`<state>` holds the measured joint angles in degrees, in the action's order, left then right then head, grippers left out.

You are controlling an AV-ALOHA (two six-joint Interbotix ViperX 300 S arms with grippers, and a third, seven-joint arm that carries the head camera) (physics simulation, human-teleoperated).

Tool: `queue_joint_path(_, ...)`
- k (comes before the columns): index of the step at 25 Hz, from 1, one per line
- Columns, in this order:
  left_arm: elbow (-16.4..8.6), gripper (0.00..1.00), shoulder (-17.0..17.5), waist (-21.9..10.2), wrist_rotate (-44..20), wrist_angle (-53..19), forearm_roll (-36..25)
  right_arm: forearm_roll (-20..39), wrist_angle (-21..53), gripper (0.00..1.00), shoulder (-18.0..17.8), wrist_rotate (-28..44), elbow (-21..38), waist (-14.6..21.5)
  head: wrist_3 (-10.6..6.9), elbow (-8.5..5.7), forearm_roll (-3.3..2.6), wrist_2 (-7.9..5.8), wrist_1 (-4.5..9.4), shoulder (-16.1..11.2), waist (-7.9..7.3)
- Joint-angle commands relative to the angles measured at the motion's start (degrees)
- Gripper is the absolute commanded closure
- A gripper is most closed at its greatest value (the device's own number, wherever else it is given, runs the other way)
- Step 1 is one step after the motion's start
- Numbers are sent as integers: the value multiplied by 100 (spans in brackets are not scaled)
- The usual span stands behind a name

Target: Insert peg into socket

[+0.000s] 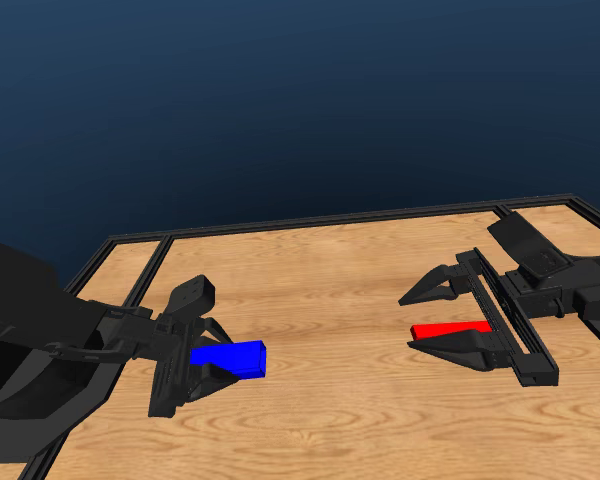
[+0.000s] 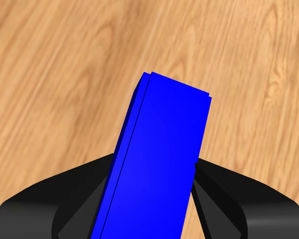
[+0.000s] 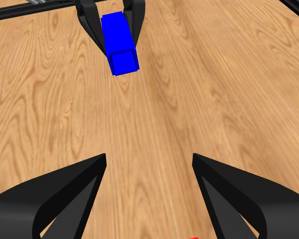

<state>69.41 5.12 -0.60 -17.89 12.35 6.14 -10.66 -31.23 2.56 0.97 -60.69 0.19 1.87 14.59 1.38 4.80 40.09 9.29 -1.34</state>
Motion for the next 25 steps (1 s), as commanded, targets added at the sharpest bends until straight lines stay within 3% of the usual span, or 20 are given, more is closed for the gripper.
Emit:
queue_joint_path(1, -37, 100, 234, -138, 2, 77, -18, -175, 676, 0, 58, -207, -150, -340, -202, -52, -63, -214, -68, 101, 47)
queue_joint_path(6, -275, 100, 495, -160, 161, -85, -101, -257, 1024, 0, 179, -365, -379, -500, -595, -14, -181, -534, -110, 177, 179)
queue_joint_path(10, -383, 100, 677, -157, 235, -195, -138, -339, 1115, 0, 288, -329, -585, -480, -752, -4, -245, -721, -92, 213, 249)
queue_joint_path(20, -305, 100, 818, -105, 202, -2, -93, -460, 954, 3, 143, -189, -797, -357, -865, -14, -311, -887, -30, 218, 370)
queue_joint_path(21, -326, 100, 832, -101, 185, -134, -90, -509, 902, 95, 53, -283, -798, -296, -855, -10, -313, -895, -18, 222, 373)
queue_joint_path(22, -245, 100, 882, -105, 159, 31, -67, -494, 938, 100, 81, -339, -722, -287, -840, -4, -314, -898, -1, 232, 373)
queue_joint_path(25, -255, 100, 903, -119, 136, 76, -49, -774, 736, 100, -31, -771, -715, -163, -814, 19, -316, -915, 26, 283, 369)
